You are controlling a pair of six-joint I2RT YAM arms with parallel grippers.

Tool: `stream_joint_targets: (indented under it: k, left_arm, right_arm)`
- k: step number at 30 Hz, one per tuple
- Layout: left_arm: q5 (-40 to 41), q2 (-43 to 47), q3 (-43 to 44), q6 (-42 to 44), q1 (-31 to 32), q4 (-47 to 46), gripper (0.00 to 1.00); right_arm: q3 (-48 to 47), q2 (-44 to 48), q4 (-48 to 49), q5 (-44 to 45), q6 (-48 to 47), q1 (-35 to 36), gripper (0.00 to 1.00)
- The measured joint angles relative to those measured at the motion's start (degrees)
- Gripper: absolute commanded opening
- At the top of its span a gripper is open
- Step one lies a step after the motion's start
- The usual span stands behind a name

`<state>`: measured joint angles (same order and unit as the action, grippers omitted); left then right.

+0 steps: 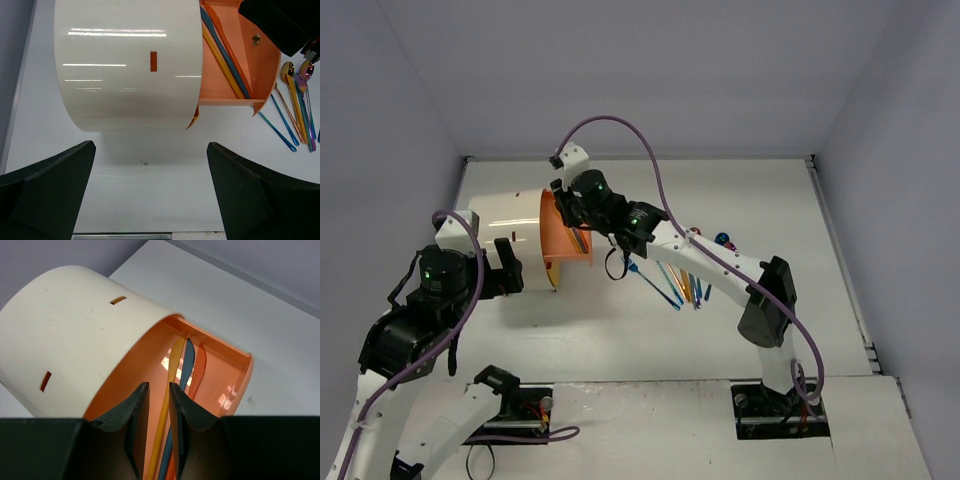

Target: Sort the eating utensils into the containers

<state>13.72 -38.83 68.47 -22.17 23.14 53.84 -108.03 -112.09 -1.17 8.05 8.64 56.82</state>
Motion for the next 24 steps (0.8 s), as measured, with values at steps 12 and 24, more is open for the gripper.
stream_joint_targets:
  k: [12,24]
  left_arm:
    - [0.0,-0.1,0.0,0.1,0.0,0.0,0.93]
    - [-0.3,-3.2,0.0,0.0,0.0,0.0,0.93]
  right_arm:
    - [15.4,11.0,0.4,6.7,-0.8,-0.9,0.34]
    - [48.8,30.7,0.3,6.8,9.8,-19.8,0.19]
